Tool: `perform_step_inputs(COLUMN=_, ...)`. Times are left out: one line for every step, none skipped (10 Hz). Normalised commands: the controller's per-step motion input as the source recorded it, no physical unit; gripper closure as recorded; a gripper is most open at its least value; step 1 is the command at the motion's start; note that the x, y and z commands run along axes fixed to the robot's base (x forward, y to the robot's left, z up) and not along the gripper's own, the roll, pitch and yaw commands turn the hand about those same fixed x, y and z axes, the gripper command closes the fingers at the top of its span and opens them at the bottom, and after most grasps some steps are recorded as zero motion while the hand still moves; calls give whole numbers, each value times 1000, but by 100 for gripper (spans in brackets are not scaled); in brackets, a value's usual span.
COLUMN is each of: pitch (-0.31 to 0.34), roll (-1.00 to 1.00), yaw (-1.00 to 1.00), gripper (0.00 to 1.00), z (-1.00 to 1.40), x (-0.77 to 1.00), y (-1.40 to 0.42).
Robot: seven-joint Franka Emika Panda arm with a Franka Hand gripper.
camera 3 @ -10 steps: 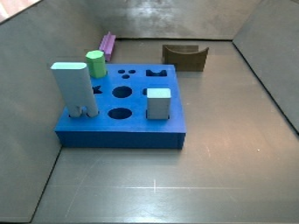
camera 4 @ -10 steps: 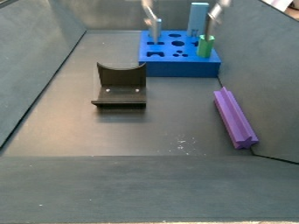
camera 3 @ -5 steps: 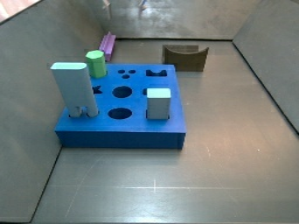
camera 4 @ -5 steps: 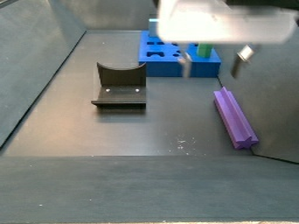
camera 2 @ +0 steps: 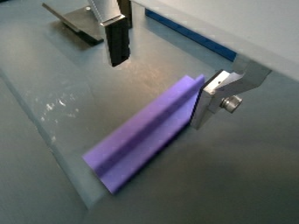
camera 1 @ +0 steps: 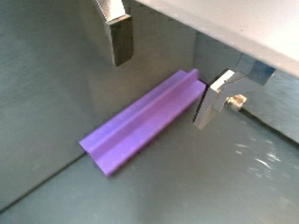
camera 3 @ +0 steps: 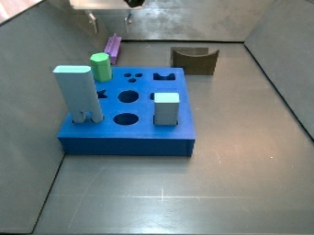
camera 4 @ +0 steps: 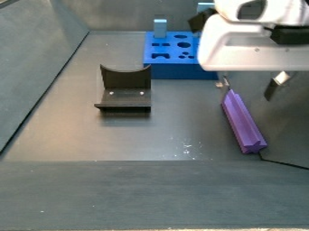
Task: Pick up the star object. Move up. Place the star object on the fixture. Regrasp the star object. Move to above the board. Insert the star object.
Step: Pick up the star object.
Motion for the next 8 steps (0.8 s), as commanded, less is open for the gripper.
perform_step_inputs(pitch=-176, roll=-283, yaw=0, gripper=0, z=-589, x=-151, y=129)
perform_step_inputs(pitch=-131, roll=-213, yaw=-14, gripper=0, z=-729, x=0, y=94)
perform_step_inputs(pitch=-83, roll=-139, yaw=-11, gripper=0, z=-886, x=123, y=106)
perform_step_inputs(pitch=0, roll=0, yaw=0, gripper=0, z=-1000, x=334, y=31)
perform_step_inputs(pitch=0, roll=0, yaw=-26, gripper=0, z=-1000, x=597, y=0)
perform_step_inputs(pitch=4, roll=0, yaw=-49, gripper=0, z=-1000, x=660, y=0)
perform_step_inputs(pitch=0, roll=0, yaw=0, gripper=0, z=-1000, x=580, y=0)
perform_step_inputs(pitch=0, roll=0, yaw=0, gripper=0, z=-1000, x=260, y=0)
